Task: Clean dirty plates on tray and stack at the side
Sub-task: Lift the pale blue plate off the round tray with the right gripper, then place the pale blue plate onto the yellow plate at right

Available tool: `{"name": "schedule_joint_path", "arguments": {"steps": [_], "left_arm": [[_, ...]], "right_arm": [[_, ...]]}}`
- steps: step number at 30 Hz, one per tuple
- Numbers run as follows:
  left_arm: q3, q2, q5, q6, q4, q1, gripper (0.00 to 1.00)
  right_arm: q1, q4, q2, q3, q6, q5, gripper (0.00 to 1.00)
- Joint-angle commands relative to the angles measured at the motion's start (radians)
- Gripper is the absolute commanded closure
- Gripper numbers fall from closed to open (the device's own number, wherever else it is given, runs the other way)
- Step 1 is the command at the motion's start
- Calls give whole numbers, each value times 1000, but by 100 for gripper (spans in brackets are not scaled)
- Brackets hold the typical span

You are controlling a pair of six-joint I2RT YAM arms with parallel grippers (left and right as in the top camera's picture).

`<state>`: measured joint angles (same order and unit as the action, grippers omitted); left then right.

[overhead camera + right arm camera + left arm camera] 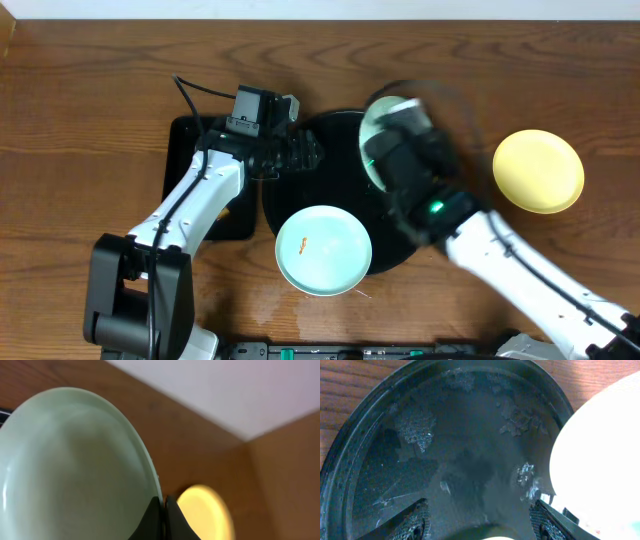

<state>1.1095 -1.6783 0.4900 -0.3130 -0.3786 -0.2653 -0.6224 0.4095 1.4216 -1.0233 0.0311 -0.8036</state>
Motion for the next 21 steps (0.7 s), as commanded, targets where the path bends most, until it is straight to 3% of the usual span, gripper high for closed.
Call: {"name": "schedule_joint_path", "arguments": {"steps": [1,5,9,15,21], "left_arm": [[7,-6,-12,14,-2,0,33],[7,-6,-13,14,-2,0,33],[7,-6,-13,14,-1,0,33],[7,-6,-13,14,2,0,33],[7,-6,-12,14,2,0,33]], "right_arm": [[189,13,-30,-5,192,341,99],[494,14,-30,-5,240,748,99],[741,25,-28,-4,270,949,99],[1006,129,-10,-4,352,911,99],[1174,161,101,-4,423,867,99]]}}
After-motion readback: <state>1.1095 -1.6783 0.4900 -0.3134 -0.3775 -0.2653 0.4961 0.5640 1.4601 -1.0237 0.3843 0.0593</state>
